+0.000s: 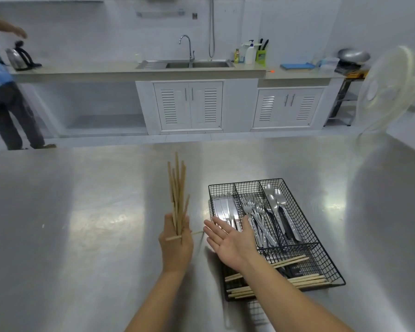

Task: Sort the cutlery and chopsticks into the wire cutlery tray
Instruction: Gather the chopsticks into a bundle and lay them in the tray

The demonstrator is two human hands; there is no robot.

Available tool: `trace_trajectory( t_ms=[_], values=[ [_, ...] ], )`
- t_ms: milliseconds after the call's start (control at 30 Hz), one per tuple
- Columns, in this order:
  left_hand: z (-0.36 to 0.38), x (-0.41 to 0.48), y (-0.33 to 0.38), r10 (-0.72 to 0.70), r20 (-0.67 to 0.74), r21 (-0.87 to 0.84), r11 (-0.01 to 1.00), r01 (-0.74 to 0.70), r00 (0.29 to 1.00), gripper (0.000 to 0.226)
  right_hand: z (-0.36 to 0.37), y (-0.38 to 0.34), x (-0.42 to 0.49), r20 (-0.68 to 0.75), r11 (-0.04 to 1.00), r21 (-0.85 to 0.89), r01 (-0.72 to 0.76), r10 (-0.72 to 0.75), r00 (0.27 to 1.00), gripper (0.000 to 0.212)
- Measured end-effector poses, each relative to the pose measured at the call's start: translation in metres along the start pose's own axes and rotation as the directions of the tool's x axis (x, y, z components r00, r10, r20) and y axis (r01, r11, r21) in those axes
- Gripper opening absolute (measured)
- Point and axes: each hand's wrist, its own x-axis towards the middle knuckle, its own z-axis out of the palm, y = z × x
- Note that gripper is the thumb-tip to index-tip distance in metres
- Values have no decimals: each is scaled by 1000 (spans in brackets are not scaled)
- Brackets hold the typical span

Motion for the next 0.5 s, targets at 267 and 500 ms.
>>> trace_trajectory(
  t_ms=[267, 500],
  values=[
    [-4, 33, 18, 2, -61, -18, 1000, -3, 998, 15, 7, -1, 0, 44, 996, -87, -19, 23, 999, 74],
    [7, 18, 14, -32, -2, 34, 999, 32, 999, 16, 27, 3, -14, 204, 776, -621, 109, 25, 979, 76]
  ],
)
